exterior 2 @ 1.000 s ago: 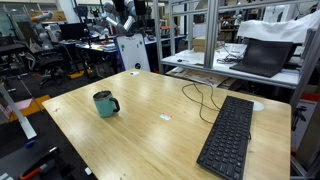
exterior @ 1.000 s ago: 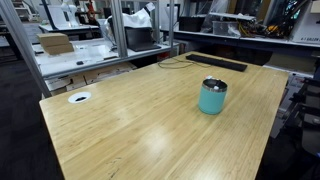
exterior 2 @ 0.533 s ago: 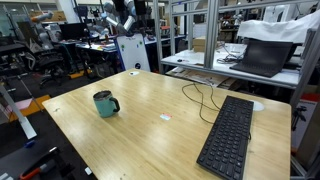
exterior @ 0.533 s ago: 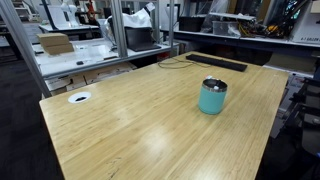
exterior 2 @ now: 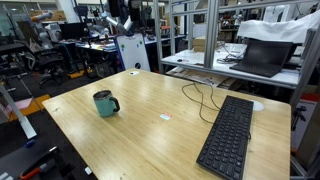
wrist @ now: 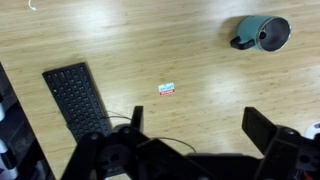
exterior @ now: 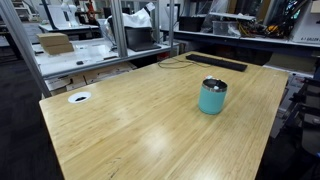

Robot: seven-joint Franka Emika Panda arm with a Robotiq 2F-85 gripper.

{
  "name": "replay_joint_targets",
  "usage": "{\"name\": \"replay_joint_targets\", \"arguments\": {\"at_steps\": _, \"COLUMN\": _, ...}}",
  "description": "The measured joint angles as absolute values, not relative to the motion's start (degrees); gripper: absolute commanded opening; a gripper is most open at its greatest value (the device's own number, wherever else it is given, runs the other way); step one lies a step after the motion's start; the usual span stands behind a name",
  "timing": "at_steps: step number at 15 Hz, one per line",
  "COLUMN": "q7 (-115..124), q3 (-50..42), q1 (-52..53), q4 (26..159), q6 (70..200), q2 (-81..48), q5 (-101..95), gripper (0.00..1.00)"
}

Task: Remove the marker from the mug cup and put it on the table then put it back in the mug cup

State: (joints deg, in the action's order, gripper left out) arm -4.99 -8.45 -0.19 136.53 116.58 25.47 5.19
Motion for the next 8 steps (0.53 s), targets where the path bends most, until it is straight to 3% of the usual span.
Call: {"name": "replay_joint_targets", "arguments": {"at_steps": 8, "q7": -5.9, "q3": 4.83, "q1": 10.11, "q4": 128.25, "q6": 115.87, "q2": 9.62, "q5": 4.32, "gripper": 1.0}}
